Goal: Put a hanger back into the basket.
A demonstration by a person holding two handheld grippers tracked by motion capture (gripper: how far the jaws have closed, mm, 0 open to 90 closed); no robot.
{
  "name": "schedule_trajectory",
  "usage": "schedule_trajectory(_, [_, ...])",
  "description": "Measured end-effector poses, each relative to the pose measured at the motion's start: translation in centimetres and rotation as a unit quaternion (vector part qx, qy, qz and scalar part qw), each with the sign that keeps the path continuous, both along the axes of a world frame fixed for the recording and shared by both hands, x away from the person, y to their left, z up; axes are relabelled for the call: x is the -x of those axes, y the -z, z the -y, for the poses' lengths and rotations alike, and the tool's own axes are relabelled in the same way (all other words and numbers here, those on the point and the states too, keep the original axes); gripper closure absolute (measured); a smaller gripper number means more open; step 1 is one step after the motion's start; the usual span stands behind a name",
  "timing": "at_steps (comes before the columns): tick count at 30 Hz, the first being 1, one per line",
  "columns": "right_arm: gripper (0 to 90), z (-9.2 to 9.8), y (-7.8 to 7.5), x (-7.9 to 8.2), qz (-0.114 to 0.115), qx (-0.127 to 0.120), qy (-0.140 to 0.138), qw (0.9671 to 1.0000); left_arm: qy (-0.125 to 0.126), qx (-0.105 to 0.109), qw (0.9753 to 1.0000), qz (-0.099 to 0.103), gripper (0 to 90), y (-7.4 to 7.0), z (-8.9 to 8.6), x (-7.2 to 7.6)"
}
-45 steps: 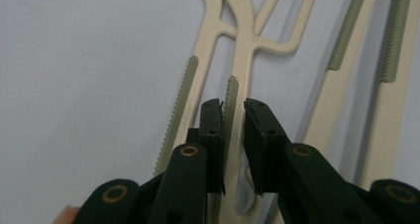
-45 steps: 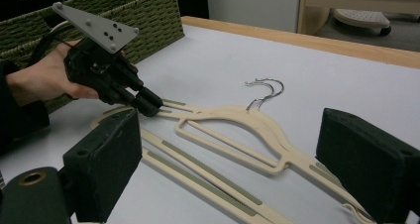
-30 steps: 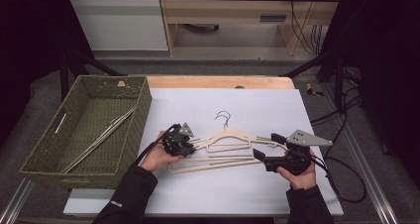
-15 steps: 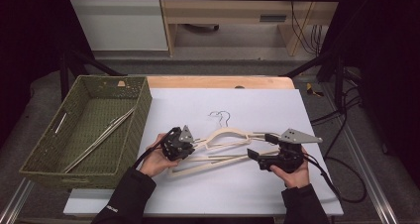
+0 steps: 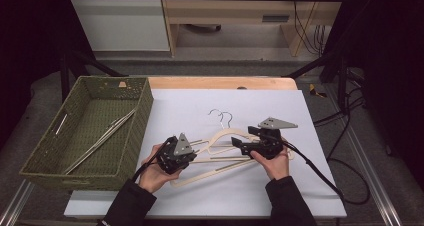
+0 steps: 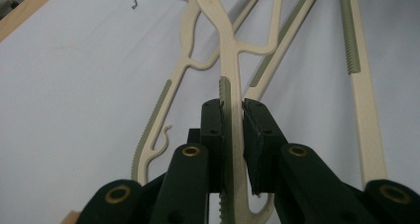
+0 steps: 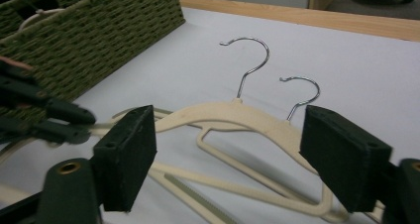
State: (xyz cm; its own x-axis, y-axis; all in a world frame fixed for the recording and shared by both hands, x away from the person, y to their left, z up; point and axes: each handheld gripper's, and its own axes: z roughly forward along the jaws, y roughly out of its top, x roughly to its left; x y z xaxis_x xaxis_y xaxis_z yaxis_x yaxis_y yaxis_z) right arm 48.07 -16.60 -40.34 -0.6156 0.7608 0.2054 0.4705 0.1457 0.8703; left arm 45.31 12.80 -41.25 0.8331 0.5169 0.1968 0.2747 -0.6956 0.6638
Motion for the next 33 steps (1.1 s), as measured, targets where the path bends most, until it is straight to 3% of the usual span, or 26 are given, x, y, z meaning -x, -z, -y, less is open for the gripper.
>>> schedule_trajectory(11, [31.9,-3.3,0.5,-3.1,-0.022,0.033,0.015,0.9991,0.002,0.006,0.9996,0.027,79.6,-0.9,0.7,1.8])
schedule_trajectory(17, [45.7,-4.4,0.6,-4.6,-0.035,0.047,0.032,0.9977,-0.001,0.007,0.9994,0.033,79.5,-1.0,0.8,2.1])
schedule_trajectory(25, [66.4,-4.9,1.9,-6.0,-0.051,0.061,0.039,0.9961,0.000,0.007,0.9994,0.034,79.5,-0.9,0.8,2.1])
schedule_trajectory(29, [80.4,-5.2,2.3,-6.2,-0.066,0.046,0.027,0.9964,0.003,-0.002,0.9995,0.030,79.5,-0.8,0.7,2.0])
schedule_trajectory(33, [83.4,-5.1,2.0,-6.2,-0.090,0.033,0.025,0.9951,0.000,0.009,0.9996,0.027,79.5,-0.6,0.8,2.1])
